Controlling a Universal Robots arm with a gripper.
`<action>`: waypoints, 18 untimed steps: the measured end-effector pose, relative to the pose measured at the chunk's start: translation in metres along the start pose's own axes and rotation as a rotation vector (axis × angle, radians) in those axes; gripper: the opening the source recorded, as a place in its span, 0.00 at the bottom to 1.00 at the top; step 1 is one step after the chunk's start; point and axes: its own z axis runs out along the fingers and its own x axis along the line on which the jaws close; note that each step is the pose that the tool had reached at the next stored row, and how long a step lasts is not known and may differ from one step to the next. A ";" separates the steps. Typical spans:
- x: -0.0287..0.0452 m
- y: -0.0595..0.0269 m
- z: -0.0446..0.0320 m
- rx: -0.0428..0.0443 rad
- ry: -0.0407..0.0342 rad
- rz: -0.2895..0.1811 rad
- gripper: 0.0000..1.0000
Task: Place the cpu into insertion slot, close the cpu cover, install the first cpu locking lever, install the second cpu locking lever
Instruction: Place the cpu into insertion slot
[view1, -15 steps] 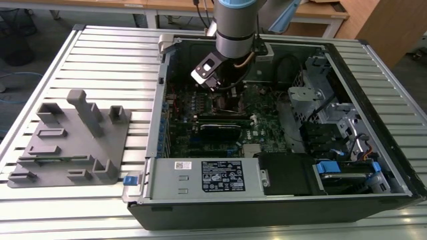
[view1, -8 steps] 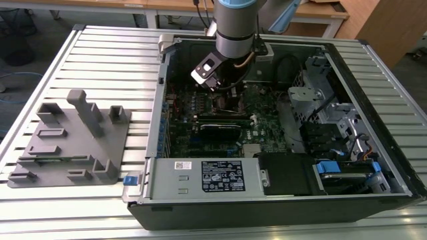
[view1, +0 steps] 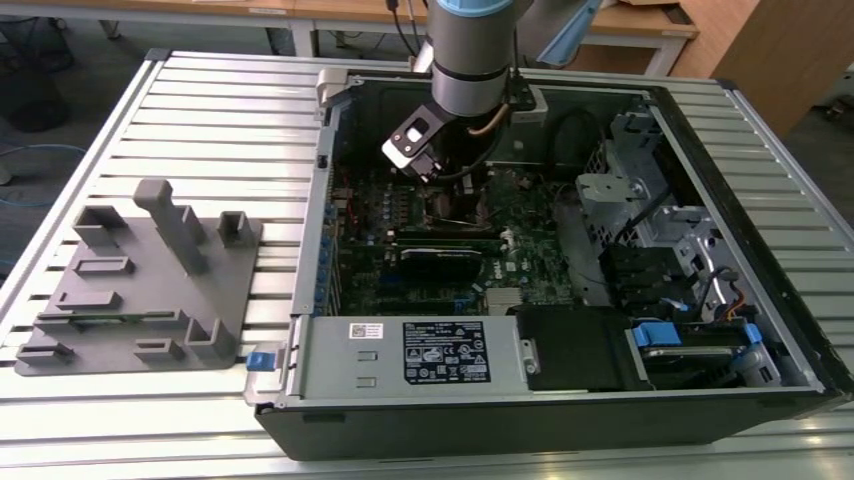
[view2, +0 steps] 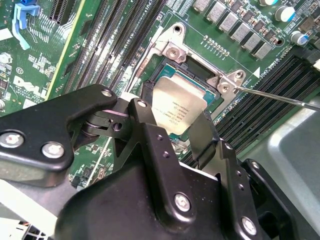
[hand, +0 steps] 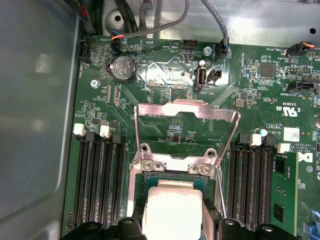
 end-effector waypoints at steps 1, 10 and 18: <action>0.0001 0.0000 0.0001 -0.0001 0.0005 0.000 0.53; 0.0000 0.0000 0.0001 0.0001 -0.0001 0.000 0.60; 0.0000 0.0005 -0.0081 -0.0001 0.0001 0.000 0.60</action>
